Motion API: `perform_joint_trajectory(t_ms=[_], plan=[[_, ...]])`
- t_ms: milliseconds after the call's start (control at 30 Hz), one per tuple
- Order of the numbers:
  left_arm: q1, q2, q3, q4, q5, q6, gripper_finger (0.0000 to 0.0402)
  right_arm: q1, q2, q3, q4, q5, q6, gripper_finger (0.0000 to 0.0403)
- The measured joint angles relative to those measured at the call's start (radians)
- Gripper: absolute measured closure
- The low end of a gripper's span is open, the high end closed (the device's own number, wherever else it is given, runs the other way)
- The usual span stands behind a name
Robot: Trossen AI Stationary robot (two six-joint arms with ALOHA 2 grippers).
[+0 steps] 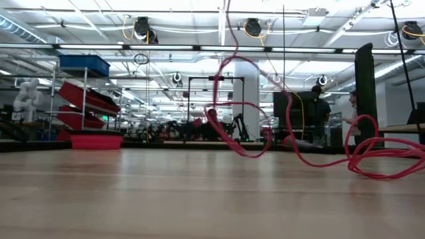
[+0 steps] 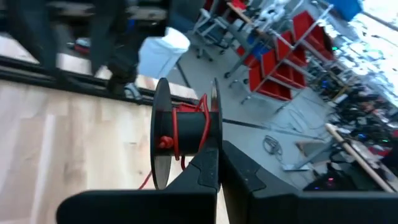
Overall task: Coil cords
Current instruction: Coil the red wire onto the spool
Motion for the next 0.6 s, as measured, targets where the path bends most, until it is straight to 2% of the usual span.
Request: perform_joint_trajectory(t_ms=[100, 233, 300, 433, 500, 600], plan=[[0.009, 0.036, 0.000, -0.014, 0.060, -0.003, 0.0268, -0.001, 0.000, 0.000, 0.000, 0.023, -0.009, 0.0402], [0.027, 0.090, 0.000, -0.015, 0.099, -0.064, 0.0225, -0.001, 0.000, 0.000, 0.001, 0.025, -0.035, 0.0402], [0.041, 0.108, 0.000, -0.007, 0.024, -0.097, 0.0195, -0.001, 0.000, 0.000, 0.008, 0.025, -0.047, 0.0402], [0.079, 0.145, 0.000, -0.006, -0.236, -0.147, 0.0138, -0.001, 0.000, 0.000, 0.014, 0.025, -0.057, 0.0402], [0.098, 0.159, 0.000, -0.015, -0.254, -0.180, 0.0117, -0.001, 0.000, 0.000, 0.014, 0.025, -0.060, 0.0402], [0.111, 0.183, 0.000, 0.007, -0.160, -0.186, 0.0102, -0.001, 0.000, 0.000, 0.014, 0.025, -0.072, 0.0403]])
